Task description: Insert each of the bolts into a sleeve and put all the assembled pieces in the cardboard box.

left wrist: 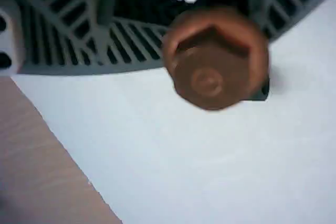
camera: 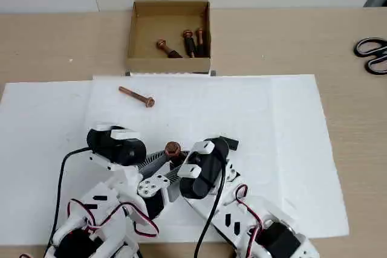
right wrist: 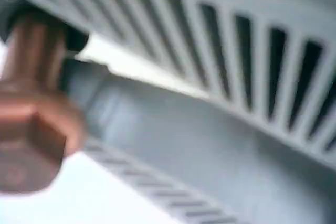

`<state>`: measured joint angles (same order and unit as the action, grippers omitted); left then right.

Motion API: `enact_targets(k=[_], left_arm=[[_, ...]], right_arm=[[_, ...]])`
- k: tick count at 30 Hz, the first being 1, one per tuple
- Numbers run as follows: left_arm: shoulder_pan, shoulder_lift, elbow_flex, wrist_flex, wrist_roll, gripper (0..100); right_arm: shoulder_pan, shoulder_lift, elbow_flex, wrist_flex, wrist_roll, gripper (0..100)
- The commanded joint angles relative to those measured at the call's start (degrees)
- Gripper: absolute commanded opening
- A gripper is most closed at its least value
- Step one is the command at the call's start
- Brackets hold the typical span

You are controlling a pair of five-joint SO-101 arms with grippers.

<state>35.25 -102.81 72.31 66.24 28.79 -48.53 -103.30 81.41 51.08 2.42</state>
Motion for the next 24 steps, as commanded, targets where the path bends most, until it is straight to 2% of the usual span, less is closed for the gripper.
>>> enact_targets(k=[1, 7, 20, 22, 24], left_arm=[[-0.8, -0.3, -0.7, -1.0, -0.3, 17], [-7.0, -0.3, -0.7, 0.4, -3.3, 17], [-8.8, -0.4, -10.4, 3.3, -1.1, 17], [-12.0, -0.4, -12.2, 3.3, -1.1, 13], [-17.2, -0.4, -12.4, 3.3, -1.2, 4]], right_arm=[[-0.5, -0.2, -1.8, -1.5, 0.3, 0.2], [-0.5, -0.2, -1.8, -1.5, 0.2, 0.2], [0.5, -0.4, 2.9, -1.5, 0.4, 0.2], [2.9, -0.3, 3.4, -1.3, 0.4, 0.2], [6.3, -0.2, 4.0, -0.3, 0.4, 0.2]])
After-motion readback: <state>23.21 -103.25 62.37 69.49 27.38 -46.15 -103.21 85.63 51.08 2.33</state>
